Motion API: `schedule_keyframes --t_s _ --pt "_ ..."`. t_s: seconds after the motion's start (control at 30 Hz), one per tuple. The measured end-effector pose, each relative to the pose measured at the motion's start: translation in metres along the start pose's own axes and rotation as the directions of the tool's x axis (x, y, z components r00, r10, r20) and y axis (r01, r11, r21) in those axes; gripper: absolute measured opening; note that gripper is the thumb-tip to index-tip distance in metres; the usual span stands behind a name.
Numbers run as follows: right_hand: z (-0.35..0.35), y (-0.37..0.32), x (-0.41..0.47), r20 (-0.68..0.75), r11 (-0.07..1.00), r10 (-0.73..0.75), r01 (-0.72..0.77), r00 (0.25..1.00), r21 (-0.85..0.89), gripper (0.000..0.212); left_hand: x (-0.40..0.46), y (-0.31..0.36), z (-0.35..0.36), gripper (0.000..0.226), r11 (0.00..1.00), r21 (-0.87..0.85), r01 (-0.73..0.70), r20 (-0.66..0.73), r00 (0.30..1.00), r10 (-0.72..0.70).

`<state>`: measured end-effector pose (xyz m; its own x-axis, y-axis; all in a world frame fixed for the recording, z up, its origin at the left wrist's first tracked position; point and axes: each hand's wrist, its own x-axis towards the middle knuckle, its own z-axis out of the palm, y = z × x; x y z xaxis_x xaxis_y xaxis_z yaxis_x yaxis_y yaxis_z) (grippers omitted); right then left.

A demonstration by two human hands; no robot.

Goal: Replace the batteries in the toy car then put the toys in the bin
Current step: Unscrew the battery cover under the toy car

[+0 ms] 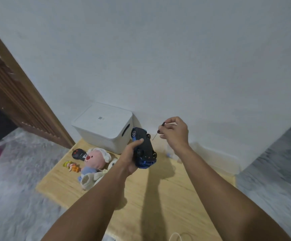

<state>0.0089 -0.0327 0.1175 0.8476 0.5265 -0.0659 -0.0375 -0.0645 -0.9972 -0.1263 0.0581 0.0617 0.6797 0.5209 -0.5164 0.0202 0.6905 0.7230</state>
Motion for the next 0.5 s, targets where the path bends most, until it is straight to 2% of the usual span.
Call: schedule_keyframes --t_s 0.13,0.3,0.5 --pt "0.006 -0.01 0.001 0.03 0.998 -0.058 0.059 0.998 -0.033 0.021 -0.003 0.011 0.007 0.048 0.998 0.066 -0.001 0.003 1.0 0.001" --pt "0.01 -0.022 0.003 0.026 0.989 -0.125 0.127 0.992 -0.079 0.018 -0.008 0.02 0.015 0.031 0.995 0.099 -0.018 -0.024 1.0 0.021" --pt "0.014 -0.032 0.007 0.04 0.977 -0.176 0.18 0.984 -0.117 0.021 -0.008 0.024 0.013 0.033 0.986 0.166 -0.025 -0.052 0.998 0.035"
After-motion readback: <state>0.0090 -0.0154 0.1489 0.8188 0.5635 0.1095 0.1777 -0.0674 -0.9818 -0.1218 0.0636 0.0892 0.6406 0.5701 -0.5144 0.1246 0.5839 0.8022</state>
